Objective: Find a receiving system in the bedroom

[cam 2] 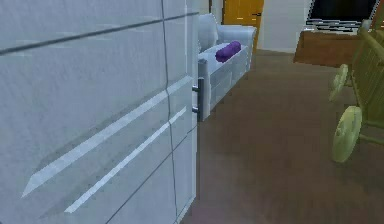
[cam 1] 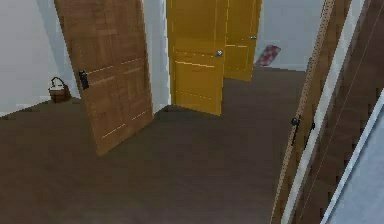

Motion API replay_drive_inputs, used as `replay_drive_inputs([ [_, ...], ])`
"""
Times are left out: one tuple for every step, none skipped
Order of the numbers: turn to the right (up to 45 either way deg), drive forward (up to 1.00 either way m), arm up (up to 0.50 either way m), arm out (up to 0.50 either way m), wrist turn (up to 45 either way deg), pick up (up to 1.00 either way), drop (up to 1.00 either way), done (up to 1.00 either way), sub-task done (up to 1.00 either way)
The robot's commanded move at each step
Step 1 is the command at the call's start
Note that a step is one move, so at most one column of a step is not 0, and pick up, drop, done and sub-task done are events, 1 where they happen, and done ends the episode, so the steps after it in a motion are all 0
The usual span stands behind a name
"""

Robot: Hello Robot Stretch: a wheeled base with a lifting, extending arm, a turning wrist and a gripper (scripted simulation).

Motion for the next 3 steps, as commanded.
replay_drive_inputs([
  [3.0,0.00,0.00,0.00,0.0,0.00,0.00,0.00,0.00],
  [-42.0,0.00,0.00,0.00,0.0,0.00,0.00,0.00,0.00],
  [0.0,0.20,0.00,0.00,0.0,0.00,0.00,0.00,0.00],
])
